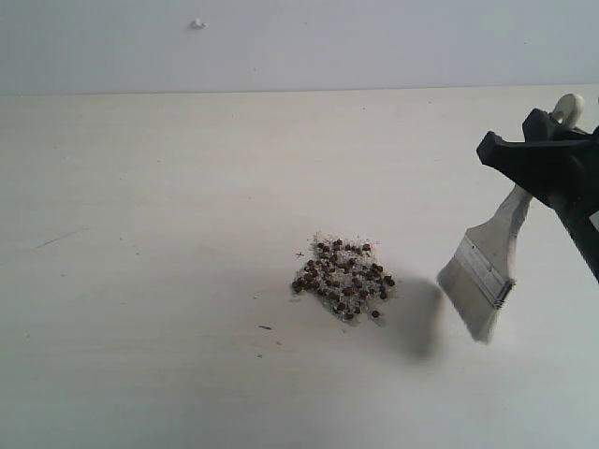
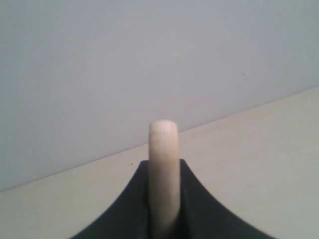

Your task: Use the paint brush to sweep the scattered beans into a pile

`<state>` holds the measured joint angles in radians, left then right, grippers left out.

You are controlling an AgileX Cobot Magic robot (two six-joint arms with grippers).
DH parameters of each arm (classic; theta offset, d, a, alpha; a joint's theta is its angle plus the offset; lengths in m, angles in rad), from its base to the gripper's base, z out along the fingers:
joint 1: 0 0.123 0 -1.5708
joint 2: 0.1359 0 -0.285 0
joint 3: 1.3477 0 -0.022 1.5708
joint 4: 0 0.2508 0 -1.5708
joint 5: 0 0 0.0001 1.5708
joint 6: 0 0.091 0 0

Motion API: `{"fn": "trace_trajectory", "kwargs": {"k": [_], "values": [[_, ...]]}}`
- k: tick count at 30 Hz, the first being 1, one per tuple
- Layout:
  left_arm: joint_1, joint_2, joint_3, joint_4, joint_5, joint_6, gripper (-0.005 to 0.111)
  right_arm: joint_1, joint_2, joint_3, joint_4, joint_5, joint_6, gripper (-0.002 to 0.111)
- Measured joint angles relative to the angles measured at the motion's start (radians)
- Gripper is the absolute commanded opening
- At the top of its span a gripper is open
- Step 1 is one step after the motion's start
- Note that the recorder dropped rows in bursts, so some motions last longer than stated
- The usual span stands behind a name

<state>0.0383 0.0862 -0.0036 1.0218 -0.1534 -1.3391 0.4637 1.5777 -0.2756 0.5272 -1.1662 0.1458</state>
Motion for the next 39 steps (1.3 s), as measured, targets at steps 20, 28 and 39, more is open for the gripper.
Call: {"fn": "trace_trajectory", "kwargs": {"k": [20,28,39], "values": [[0.000,0.000,0.000,0.000,0.000,0.000,0.000,0.000,-0.006,-0.017,-0.160,-0.035,0.351,0.000],[0.000,0.000,0.000,0.000,0.000,0.000,0.000,0.000,-0.006,-0.017,-0.160,-0.035,0.351,0.000],[0.000,0.000,0.000,0.000,0.000,0.000,0.000,0.000,-0.006,-0.017,-0.162,-0.035,0.351,0.000]]}}
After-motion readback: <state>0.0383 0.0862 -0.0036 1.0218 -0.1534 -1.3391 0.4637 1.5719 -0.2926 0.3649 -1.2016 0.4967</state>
